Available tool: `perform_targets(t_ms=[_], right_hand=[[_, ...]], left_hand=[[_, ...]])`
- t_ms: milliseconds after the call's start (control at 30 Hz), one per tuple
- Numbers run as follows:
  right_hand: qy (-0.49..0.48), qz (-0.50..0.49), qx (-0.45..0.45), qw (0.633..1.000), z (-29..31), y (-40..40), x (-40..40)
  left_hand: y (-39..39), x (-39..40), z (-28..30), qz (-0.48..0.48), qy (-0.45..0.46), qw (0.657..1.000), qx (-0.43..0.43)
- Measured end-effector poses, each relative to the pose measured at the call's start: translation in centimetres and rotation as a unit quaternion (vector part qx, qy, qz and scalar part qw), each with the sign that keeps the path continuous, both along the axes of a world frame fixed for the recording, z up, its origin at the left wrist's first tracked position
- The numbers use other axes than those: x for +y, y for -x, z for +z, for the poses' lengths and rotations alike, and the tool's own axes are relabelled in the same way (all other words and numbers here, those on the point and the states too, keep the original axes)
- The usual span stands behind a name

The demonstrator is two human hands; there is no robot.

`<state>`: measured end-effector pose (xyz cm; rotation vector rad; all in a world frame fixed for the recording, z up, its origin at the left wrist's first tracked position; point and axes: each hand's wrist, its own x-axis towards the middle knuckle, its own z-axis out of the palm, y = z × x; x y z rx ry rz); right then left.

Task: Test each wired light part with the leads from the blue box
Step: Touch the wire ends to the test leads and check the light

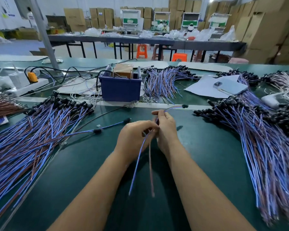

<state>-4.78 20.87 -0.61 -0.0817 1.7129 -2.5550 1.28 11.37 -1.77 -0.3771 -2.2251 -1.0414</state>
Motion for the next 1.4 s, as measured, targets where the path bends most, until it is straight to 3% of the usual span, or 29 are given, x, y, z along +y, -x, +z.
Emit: perform_targets(t_ms=[100,267,433,567,667,800,933,1167,1333,1400], right_hand=[[-0.114,-0.008,0.045,0.992,0.9,0.8,4.5],[-0.287,-0.056,0.118,0.949,3.4,1.5,13.5],[-0.494,-0.131,0.178,0.841,6.2,2.1,21.4],[-0.642,-0.144,0.124,0.743,6.3,2.6,26.4],[-0.699,-0.146,0.079,0.695,5.6,2.7,27.3],[-0.711,-0.177,0.092,0.675,4.3,2.6,24.3],[-0.693,-0.173,0.192,0.673,3.0,1.8,17.6],[-0.627,0.001,0.255,0.736,0.5,0.0,3.4],[-0.601,0.102,0.301,0.733,-0.2,-0.7,-4.0],[-0.623,0.125,0.319,0.703,-0.9,-0.9,-5.4]], left_hand=[[-0.2,3.5,0.4,-0.021,0.038,0.999,0.024],[-0.4,10.8,1.6,-0.105,-0.004,0.994,-0.022],[-0.3,16.9,2.4,-0.211,-0.003,0.972,-0.100],[-0.7,18.7,2.0,-0.253,0.010,0.955,-0.154],[-0.6,17.9,1.2,-0.247,0.006,0.950,-0.190],[0.0,15.0,0.3,-0.191,-0.016,0.959,-0.211],[0.8,10.5,0.0,-0.092,-0.061,0.971,-0.214],[1.3,0.7,1.0,0.145,-0.106,0.966,-0.186],[1.0,-4.9,0.3,0.274,-0.084,0.939,-0.189],[1.0,-5.6,0.0,0.305,-0.095,0.928,-0.191]])
